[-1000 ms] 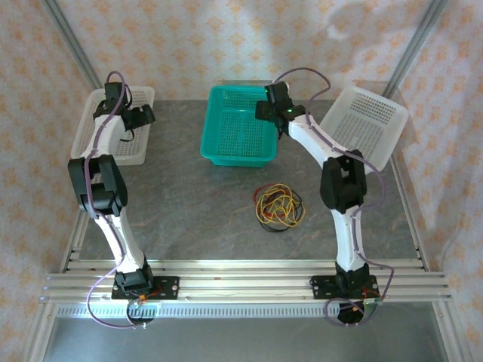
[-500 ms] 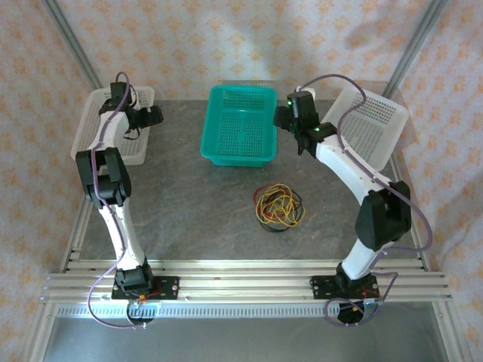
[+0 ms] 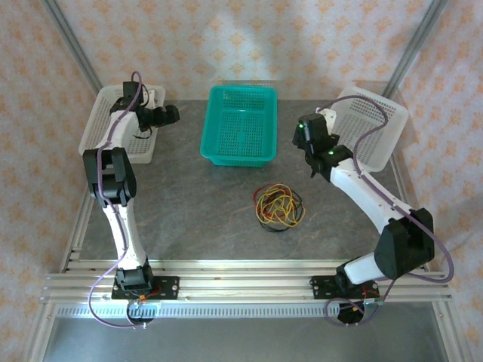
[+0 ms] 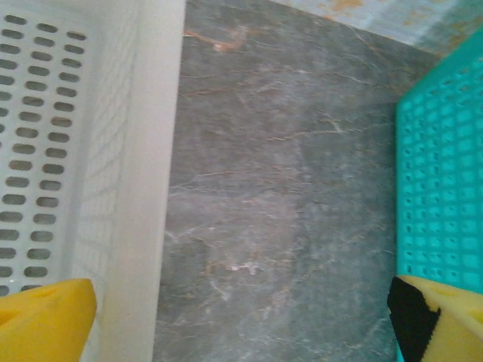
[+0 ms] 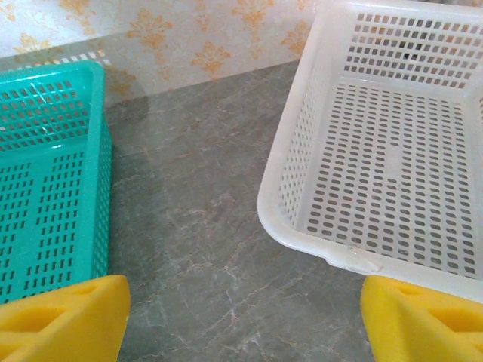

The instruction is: Untangle the cables

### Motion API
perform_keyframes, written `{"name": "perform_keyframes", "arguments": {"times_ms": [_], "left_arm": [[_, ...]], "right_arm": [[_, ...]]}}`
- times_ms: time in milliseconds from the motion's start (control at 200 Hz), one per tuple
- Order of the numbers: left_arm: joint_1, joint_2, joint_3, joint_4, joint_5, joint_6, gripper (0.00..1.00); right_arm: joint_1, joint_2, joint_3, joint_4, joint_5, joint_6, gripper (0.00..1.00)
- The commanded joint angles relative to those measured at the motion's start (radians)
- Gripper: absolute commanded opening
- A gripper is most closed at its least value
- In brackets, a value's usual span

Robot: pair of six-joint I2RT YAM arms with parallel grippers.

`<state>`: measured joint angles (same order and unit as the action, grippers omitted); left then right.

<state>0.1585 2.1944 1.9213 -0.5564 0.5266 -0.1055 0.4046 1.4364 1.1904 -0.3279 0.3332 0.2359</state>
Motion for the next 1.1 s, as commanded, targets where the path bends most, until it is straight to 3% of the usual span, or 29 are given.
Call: {"name": "perform_keyframes", "arguments": {"times_ms": [0,380,906,1096], "left_arm": [[-0.034,-0.021,-0.014,0.017,0.083,0.022,0.99],[-0.142,-0.043,-0.053,0.169,0.224,-0.1,0.99],[-0.256,0.016,0.009,0.189,0.302,-0.097,0.99],[-0.269,0.017,0.041,0.129,0.233,-0.044,0.99]], "right_arm": [[-0.007,-0.021,-0.029,-0.005,0.03,0.024,0.8],[-0.031,-0.008,-0.053,0.0,-0.007,0.076,0.8],[-0.27,0.049,-0.003,-0.031,-0.159,0.186,0.84],[-0.343,0.172,0.08,0.008,-0.251,0.204,0.83]]}}
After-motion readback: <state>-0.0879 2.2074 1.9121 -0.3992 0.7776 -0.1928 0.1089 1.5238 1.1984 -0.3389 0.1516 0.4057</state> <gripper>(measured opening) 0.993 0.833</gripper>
